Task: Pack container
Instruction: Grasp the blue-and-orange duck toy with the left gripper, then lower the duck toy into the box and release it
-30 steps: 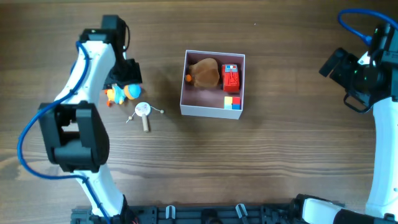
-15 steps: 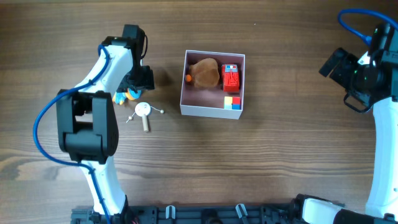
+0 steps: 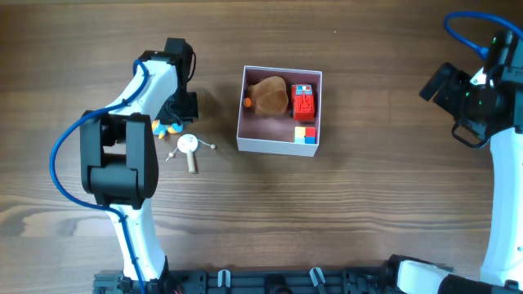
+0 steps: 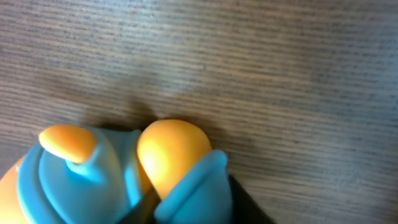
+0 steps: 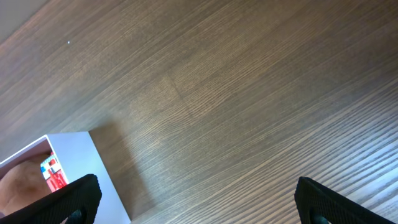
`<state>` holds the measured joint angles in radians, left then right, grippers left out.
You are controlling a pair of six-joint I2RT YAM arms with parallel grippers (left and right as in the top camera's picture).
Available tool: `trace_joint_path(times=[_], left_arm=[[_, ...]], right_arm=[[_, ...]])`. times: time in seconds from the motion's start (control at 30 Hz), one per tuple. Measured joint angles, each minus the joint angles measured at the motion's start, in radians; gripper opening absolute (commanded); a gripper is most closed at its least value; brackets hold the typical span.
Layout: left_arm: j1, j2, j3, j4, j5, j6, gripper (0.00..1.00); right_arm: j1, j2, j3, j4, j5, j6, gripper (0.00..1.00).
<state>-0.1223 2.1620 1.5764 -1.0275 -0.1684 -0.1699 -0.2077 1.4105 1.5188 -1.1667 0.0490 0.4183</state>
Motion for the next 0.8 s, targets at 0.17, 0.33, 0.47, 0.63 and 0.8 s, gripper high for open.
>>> trace_joint_path(times=[0.17, 0.33, 0.47, 0.63, 0.8], left_arm=[[0.000, 0.000, 0.008, -0.056, -0.015, 0.005, 0.06], [-0.006, -0.016, 0.060, -0.178, -0.024, -0.020, 0.04], [-0.050, -0.074, 0.128, -0.241, -0.025, -0.031, 0.04], [-0.202, -0.231, 0.192, -0.227, -0.025, -0.038, 0.04], [-0.389, -0.348, 0.213, -0.175, -0.021, -0.078, 0.04]], right_arm=[[0.000, 0.000, 0.000, 0.000, 0.000, 0.000, 1.00], [0.000, 0.000, 0.000, 0.000, 0.000, 0.000, 1.00], [0.000, 0.000, 0.000, 0.000, 0.000, 0.000, 1.00], [0.000, 0.000, 0.000, 0.000, 0.000, 0.000, 1.00], [0.000, 0.000, 0.000, 0.000, 0.000, 0.000, 1.00]])
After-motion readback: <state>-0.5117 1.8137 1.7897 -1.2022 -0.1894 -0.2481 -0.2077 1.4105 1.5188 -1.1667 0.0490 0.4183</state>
